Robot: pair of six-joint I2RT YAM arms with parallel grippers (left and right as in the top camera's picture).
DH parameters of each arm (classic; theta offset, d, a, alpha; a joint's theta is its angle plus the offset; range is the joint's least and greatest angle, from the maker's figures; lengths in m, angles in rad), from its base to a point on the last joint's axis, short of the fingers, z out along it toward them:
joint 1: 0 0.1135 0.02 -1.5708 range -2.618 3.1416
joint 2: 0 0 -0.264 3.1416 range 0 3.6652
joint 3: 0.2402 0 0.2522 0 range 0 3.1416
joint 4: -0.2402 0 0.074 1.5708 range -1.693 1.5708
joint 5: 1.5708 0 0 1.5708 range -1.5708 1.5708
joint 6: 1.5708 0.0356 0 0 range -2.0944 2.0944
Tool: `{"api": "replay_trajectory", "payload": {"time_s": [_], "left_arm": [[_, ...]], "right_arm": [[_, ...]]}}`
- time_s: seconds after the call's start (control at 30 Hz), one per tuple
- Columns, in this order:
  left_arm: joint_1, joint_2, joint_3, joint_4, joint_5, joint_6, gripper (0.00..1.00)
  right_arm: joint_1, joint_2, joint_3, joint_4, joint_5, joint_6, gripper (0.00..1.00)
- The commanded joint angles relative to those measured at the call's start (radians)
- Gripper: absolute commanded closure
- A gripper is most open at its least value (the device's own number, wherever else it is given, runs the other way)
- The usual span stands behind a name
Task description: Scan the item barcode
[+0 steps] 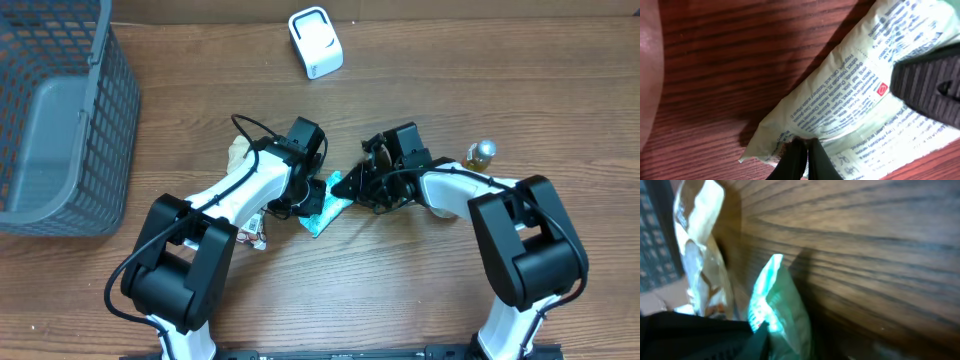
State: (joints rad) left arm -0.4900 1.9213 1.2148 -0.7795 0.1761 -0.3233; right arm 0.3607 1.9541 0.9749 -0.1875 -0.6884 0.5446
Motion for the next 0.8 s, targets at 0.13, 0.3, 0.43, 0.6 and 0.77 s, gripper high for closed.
{"api": "replay_trajectory", "payload": {"time_s": [0.13,0.3,0.43,0.6,0.77], "left_arm": [[0.004,0.01,0.112,-0.107,-0.091,-0.014,0.96],[0.037,-0.042,0.337,-0.288,-0.223,-0.014,0.96],[0.096,-0.067,0.502,-0.404,-0.321,-0.014,0.96],[0.206,-0.072,0.589,-0.433,-0.356,-0.014,0.92],[0.351,-0.07,0.589,-0.432,-0.363,-0.014,0.82]], "right_arm": [[0.01,0.023,-0.009,-0.008,0.036,0.005,0.95],[0.01,0.023,-0.009,-0.008,0.037,-0.029,0.96],[0.01,0.023,-0.009,-0.008,0.037,-0.03,0.96],[0.01,0.023,-0.009,-0.008,0.036,-0.029,0.96],[0.01,0.023,-0.009,-0.008,0.036,-0.029,0.96]]}}
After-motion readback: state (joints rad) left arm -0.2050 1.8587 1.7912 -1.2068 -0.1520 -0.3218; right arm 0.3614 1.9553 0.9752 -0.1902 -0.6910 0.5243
